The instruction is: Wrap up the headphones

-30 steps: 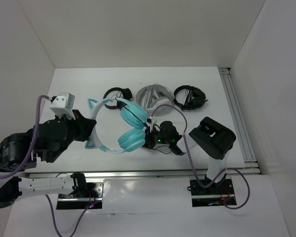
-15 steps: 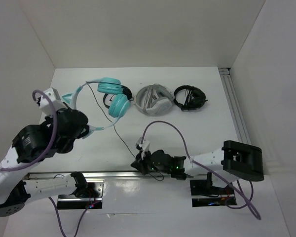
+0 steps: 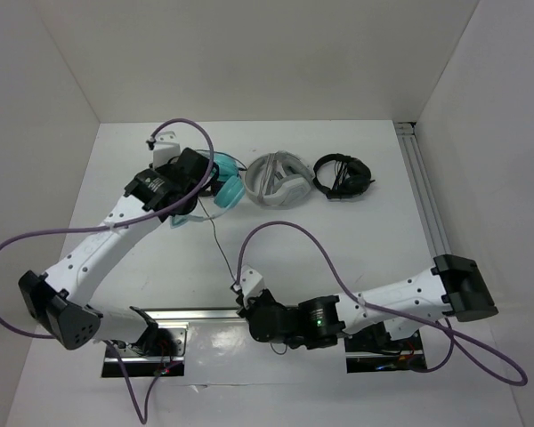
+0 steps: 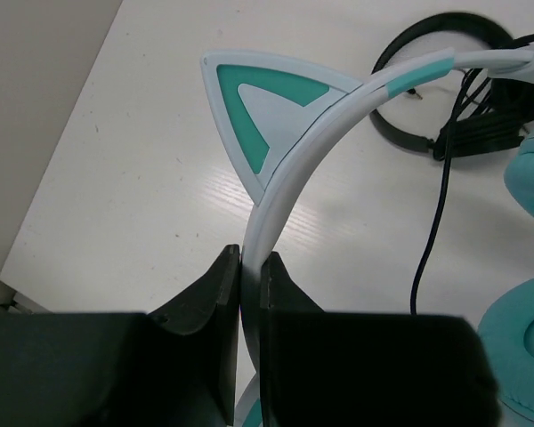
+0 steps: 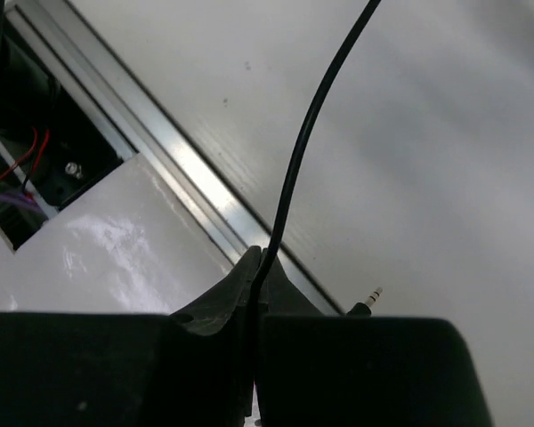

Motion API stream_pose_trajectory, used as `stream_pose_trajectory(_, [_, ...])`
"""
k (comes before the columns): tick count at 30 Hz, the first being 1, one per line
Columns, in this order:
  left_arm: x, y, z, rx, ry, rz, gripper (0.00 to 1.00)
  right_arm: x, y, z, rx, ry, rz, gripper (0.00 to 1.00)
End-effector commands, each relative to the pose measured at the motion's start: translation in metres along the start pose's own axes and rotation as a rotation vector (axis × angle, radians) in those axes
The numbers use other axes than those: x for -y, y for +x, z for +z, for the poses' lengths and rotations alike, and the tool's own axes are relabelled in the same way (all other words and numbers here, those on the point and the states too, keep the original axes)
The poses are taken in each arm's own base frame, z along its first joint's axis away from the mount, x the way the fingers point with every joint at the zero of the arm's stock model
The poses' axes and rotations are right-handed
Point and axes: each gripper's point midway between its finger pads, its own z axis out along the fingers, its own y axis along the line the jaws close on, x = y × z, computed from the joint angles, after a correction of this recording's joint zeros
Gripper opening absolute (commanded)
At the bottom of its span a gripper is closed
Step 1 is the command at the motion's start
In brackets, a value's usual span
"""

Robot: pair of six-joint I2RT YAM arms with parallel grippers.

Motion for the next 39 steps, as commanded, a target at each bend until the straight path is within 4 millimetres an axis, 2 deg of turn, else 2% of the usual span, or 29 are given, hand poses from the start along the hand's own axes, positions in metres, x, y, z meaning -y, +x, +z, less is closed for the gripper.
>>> stream_pose_trajectory(1, [0.011, -0.004, 0.001, -0.009, 0.008, 0.054, 0.0, 0.027, -0.043, -0.021, 0.057, 0.136, -0.065, 0.0])
stream_pose_trajectory(2, [0.017, 0.006, 0.0, -0.035, 0.018, 0.115, 0.0, 0.038, -0.051, -0.024, 0.08, 0.198, -0.084, 0.0])
stream_pose_trajectory(3, [0.022, 0.022, 0.004, -0.067, 0.014, 0.167, 0.0, 0.042, -0.068, -0.032, 0.11, 0.211, -0.076, 0.0])
stream_pose_trajectory(4, [0.024, 0.033, 0.004, -0.092, 0.03, 0.219, 0.0, 0.049, -0.073, -0.038, 0.11, 0.233, -0.124, 0.0])
stream_pose_trajectory(5, [0.036, 0.041, 0.002, -0.089, 0.081, 0.293, 0.0, 0.063, -0.083, -0.04, 0.127, 0.287, -0.125, 0.0])
stream_pose_trajectory(6, [0.039, 0.063, 0.005, -0.128, 0.103, 0.354, 0.0, 0.07, -0.101, -0.048, 0.155, 0.301, -0.102, 0.0])
stream_pose_trajectory(9, [0.057, 0.092, -0.001, -0.162, 0.204, 0.461, 0.0, 0.093, -0.127, -0.058, 0.18, 0.336, -0.109, 0.0])
stream_pose_trajectory(11, [0.071, 0.11, -0.015, -0.195, 0.298, 0.53, 0.0, 0.111, -0.146, -0.066, 0.211, 0.365, -0.092, 0.0])
stream_pose_trajectory(12, [0.078, 0.116, -0.021, -0.192, 0.348, 0.542, 0.0, 0.118, -0.149, -0.067, 0.215, 0.381, -0.079, 0.0])
stream_pose_trajectory(13, [0.085, 0.128, -0.035, -0.206, 0.441, 0.591, 0.0, 0.133, -0.156, -0.071, 0.219, 0.409, -0.072, 0.0])
stream_pose_trajectory(14, [0.09, 0.127, -0.042, -0.204, 0.496, 0.582, 0.0, 0.135, -0.158, -0.074, 0.227, 0.407, -0.064, 0.0])
stream_pose_trajectory(16, [0.099, 0.142, -0.065, -0.226, 0.641, 0.614, 0.0, 0.156, -0.155, -0.073, 0.215, 0.452, -0.055, 0.01])
stream_pose_trajectory(17, [0.103, 0.143, -0.073, -0.219, 0.69, 0.61, 0.0, 0.164, -0.154, -0.073, 0.215, 0.466, -0.054, 0.01])
stream_pose_trajectory(18, [0.101, 0.139, -0.087, -0.198, 0.743, 0.605, 0.0, 0.18, -0.151, -0.072, 0.201, 0.515, -0.052, 0.01])
stream_pose_trajectory(22, [0.101, 0.15, -0.12, -0.208, 0.899, 0.647, 0.0, 0.215, -0.145, -0.069, 0.175, 0.599, -0.046, 0.06])
stream_pose_trajectory(27, [0.088, 0.167, -0.143, -0.241, 0.923, 0.745, 0.0, 0.253, -0.149, -0.059, 0.163, 0.631, -0.009, 0.09])
stream_pose_trajectory(28, [0.086, 0.166, -0.15, -0.241, 0.937, 0.741, 0.0, 0.267, -0.148, -0.055, 0.155, 0.639, 0.011, 0.09])
stream_pose_trajectory(31, [0.076, 0.164, -0.155, -0.237, 0.952, 0.728, 0.0, 0.289, -0.146, -0.05, 0.143, 0.668, 0.033, 0.09])
stream_pose_trajectory(36, [0.066, 0.151, -0.176, -0.217, 1.068, 0.673, 0.0, 0.298, -0.138, -0.035, 0.117, 0.618, 0.051, 0.09])
stream_pose_trajectory(39, [0.061, 0.136, -0.189, -0.187, 1.122, 0.652, 0.0, 0.284, -0.136, -0.017, 0.104, 0.479, 0.063, 0.09])
